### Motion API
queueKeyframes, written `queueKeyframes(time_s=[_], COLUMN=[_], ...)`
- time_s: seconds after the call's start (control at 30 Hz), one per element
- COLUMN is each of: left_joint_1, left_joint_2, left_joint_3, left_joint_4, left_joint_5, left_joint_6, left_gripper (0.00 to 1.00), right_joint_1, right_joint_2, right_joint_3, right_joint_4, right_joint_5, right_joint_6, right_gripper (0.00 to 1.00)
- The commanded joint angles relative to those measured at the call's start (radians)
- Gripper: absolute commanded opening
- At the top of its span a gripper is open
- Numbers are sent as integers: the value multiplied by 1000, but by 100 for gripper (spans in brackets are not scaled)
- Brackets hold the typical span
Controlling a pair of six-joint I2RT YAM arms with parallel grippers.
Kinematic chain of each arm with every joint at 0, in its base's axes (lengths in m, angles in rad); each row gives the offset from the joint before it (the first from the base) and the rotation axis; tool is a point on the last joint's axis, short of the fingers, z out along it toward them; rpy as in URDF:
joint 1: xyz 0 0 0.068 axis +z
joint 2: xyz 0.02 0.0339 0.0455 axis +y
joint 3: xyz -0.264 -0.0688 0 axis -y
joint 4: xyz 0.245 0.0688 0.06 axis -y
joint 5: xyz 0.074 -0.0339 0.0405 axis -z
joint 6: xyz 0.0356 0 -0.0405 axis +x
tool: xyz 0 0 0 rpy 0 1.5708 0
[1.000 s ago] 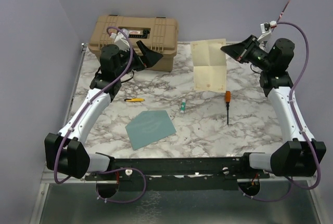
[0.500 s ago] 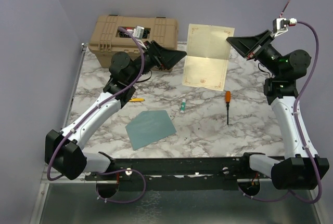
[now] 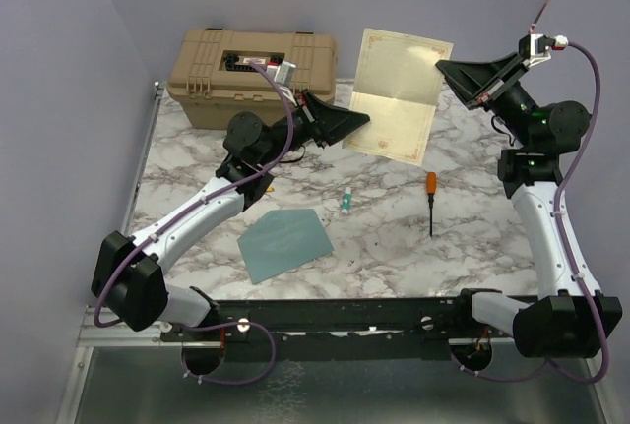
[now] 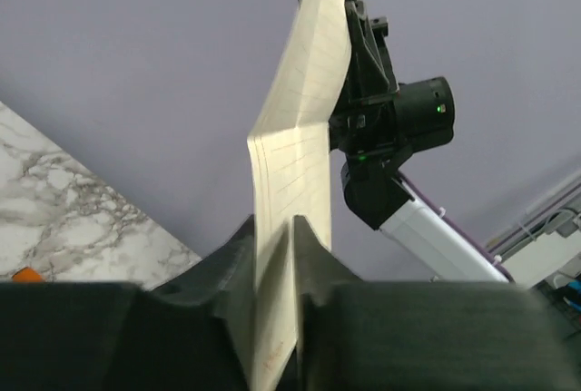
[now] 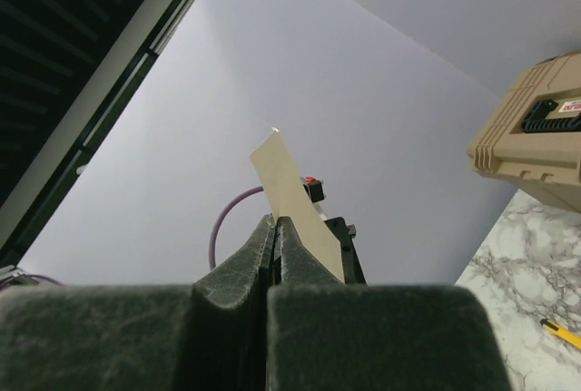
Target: Place the letter into the envelope and seal it
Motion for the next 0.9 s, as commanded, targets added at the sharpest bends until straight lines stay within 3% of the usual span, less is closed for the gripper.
queueKeyframes(time_s=[0.0,0.03,0.27,0.47,0.63,0.87], left_joint_1=[-4,-4,-2,-1,14,47], left_joint_2=[11,12,5,34,62,123], left_joint_3=[-9,-8,-19,24,61,84], left_joint_4=[124,129,134,113,77,32], left_joint_5=[26,25,-16,-35,-35,-48], left_joint_6=[-67,-70,-76,-117,-121,-167], left_gripper=[8,1,0,0,0,0], right_joint_1=[-2,-3,-3,-2,-2,9], right_joint_2=[-5,-5,13,5,-22,-28], right_joint_3=[-26,-27,80,143,133,136], right_joint_4=[42,42,-29,-166,-224,-293], right_joint_5=[9,2,-179,-354,-471,-525], right_joint_6=[-6,-17,-293,-576,-698,-754], right_gripper=[0,0,2,32,54,65])
